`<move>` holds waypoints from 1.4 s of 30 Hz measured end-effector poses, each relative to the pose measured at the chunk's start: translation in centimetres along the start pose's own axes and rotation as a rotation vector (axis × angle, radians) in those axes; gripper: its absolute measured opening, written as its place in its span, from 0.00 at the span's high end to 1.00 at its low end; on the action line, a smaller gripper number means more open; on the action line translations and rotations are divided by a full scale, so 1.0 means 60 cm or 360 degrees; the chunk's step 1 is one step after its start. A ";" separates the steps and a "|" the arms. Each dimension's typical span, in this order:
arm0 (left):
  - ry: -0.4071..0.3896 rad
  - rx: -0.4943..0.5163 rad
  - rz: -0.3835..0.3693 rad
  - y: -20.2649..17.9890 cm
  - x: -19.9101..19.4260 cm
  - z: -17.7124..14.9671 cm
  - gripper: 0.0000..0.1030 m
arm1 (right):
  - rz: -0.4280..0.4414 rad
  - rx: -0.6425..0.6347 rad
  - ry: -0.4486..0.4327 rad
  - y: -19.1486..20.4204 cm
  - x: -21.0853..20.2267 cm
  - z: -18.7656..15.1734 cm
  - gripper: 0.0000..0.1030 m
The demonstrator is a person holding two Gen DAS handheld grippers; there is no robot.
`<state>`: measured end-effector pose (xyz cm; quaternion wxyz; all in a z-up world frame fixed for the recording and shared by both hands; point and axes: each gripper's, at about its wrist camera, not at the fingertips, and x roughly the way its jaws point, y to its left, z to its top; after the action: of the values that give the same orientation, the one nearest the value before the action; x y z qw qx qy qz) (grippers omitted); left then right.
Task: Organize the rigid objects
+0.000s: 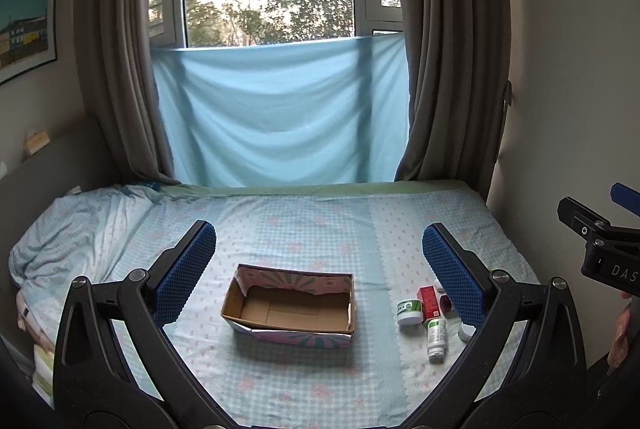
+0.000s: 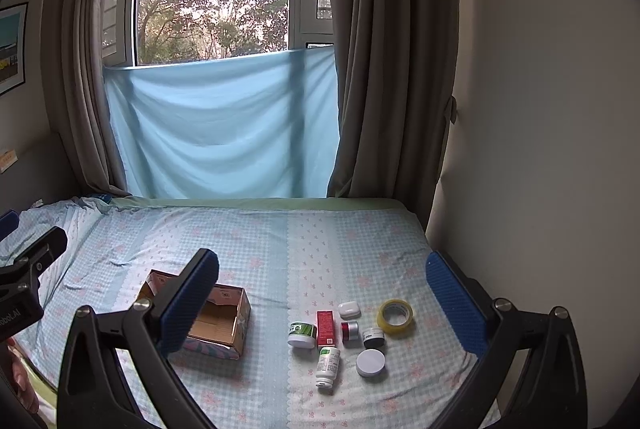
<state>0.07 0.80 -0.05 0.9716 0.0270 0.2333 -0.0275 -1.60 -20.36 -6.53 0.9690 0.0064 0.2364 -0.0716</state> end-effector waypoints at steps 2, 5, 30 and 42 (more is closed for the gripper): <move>-0.0007 -0.0004 0.0004 0.000 0.001 -0.001 0.00 | -0.0005 -0.0004 0.0000 0.000 -0.001 -0.004 0.00; -0.0018 -0.0005 0.0003 -0.001 0.003 -0.001 0.00 | -0.0010 -0.0010 -0.0002 0.000 0.000 -0.003 0.00; 0.1000 0.0088 -0.0354 -0.239 0.476 -0.199 0.00 | -0.0161 0.0256 0.0614 -0.233 0.315 -0.130 0.00; 0.1382 0.0171 -0.0365 -0.334 0.717 -0.396 0.00 | -0.0099 0.0095 0.1032 -0.257 0.563 -0.302 0.00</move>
<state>26.26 -19.37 -41.55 0.7717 0.0604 0.6189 -0.1331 17.60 -39.38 -37.81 0.8399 0.0501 0.5307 -0.1021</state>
